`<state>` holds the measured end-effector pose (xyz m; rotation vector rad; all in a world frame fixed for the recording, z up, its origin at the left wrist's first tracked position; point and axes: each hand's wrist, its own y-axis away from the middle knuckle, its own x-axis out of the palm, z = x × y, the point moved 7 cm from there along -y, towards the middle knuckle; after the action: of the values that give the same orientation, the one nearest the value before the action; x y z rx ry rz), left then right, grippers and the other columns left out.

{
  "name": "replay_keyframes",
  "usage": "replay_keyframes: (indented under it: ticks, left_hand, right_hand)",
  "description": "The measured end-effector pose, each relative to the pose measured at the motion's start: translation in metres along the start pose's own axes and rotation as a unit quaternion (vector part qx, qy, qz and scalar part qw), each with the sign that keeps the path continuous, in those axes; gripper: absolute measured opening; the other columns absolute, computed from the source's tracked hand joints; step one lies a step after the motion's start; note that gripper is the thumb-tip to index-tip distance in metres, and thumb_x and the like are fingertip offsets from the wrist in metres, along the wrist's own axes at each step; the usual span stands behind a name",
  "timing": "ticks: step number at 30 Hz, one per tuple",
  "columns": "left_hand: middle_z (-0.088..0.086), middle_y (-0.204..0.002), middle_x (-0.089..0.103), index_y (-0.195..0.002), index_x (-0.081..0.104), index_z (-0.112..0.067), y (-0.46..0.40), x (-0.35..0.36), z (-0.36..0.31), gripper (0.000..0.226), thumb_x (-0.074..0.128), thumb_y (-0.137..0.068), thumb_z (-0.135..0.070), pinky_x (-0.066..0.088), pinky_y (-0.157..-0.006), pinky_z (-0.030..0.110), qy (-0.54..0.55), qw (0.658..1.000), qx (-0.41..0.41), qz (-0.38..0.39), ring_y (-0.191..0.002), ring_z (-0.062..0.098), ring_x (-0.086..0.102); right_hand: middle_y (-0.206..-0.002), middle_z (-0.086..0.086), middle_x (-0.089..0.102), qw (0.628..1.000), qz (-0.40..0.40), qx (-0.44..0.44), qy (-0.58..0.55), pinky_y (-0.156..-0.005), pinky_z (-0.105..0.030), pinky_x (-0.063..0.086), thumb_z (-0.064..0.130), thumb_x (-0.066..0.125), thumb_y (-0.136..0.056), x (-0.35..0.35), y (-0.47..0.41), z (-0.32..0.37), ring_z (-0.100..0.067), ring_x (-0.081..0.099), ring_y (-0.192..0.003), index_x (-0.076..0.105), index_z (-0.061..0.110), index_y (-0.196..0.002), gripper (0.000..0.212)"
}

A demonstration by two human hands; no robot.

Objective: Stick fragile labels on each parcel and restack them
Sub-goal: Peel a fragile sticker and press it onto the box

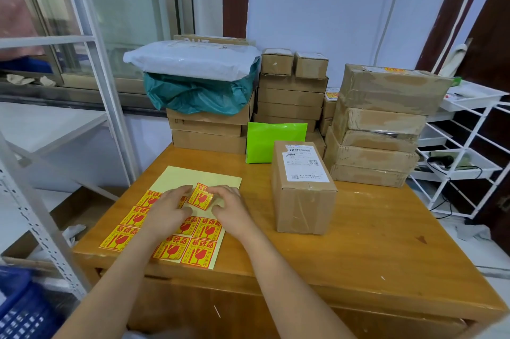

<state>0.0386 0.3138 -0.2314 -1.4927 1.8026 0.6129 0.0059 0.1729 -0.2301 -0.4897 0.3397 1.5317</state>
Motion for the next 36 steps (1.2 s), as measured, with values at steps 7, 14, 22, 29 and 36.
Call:
replay_keyframes:
  ticks: [7, 14, 22, 29, 36]
  left_hand:
    - [0.001, -0.141, 0.046, -0.137, 0.043, -0.027, -0.003, -0.001, 0.005, 0.052, 0.045, -0.091, -0.003, 0.038, -0.086, 0.029, 0.177, 0.983, -0.049, 0.031, -0.117, 0.015, 0.042]
    - [-0.001, -0.135, 0.051, -0.136, 0.044, -0.021, -0.001, -0.013, -0.004, 0.039, 0.043, -0.099, -0.010, 0.031, -0.096, 0.027, 0.184, 0.980, -0.053, 0.053, -0.127, 0.018, 0.042]
    - [0.008, -0.098, 0.068, -0.095, 0.068, -0.016, 0.007, -0.047, -0.061, 0.019, 0.053, -0.096, -0.028, 0.046, -0.081, 0.040, 0.286, 0.957, 0.006, -0.048, -0.092, 0.027, 0.062]
    - [0.005, -0.072, 0.062, -0.075, 0.061, -0.007, 0.011, -0.056, -0.136, 0.020, 0.055, -0.093, -0.011, 0.042, -0.072, 0.032, 0.307, 0.947, 0.085, -0.052, -0.071, 0.016, 0.054]
    - [0.003, -0.071, 0.059, -0.070, 0.057, -0.009, 0.006, -0.028, -0.198, 0.023, 0.055, -0.093, -0.013, 0.038, -0.067, 0.027, 0.383, 0.919, 0.087, -0.037, -0.067, 0.013, 0.050]
  right_hand:
    - [-0.128, -0.006, 0.042, 0.994, -0.049, 0.017, -0.096, -0.063, 0.006, 0.033, 0.005, 0.045, -0.094, -0.012, 0.007, 0.002, -0.006, 0.045, -0.102, 0.058, 0.021, -0.119, 0.032]
    - [-0.122, -0.004, 0.052, 0.993, -0.064, -0.017, -0.098, -0.080, -0.011, 0.039, 0.007, 0.049, -0.091, -0.013, 0.008, 0.018, -0.010, 0.049, -0.108, 0.052, 0.035, -0.098, 0.028]
    - [-0.114, -0.003, 0.056, 0.989, -0.079, -0.090, -0.081, -0.093, -0.027, 0.041, 0.007, 0.050, -0.086, -0.049, 0.011, 0.060, -0.012, 0.051, -0.107, 0.050, 0.032, -0.096, 0.027]
    - [-0.107, -0.002, 0.059, 0.979, -0.129, -0.140, -0.074, -0.089, -0.032, 0.045, 0.004, 0.051, -0.085, -0.109, 0.030, 0.086, -0.015, 0.054, -0.102, 0.052, 0.029, -0.096, 0.027]
    - [-0.107, 0.000, 0.058, 0.965, -0.210, -0.142, -0.061, -0.074, -0.011, 0.043, -0.002, 0.046, -0.090, -0.186, 0.049, 0.082, -0.011, 0.054, -0.098, 0.055, 0.019, -0.111, 0.031]
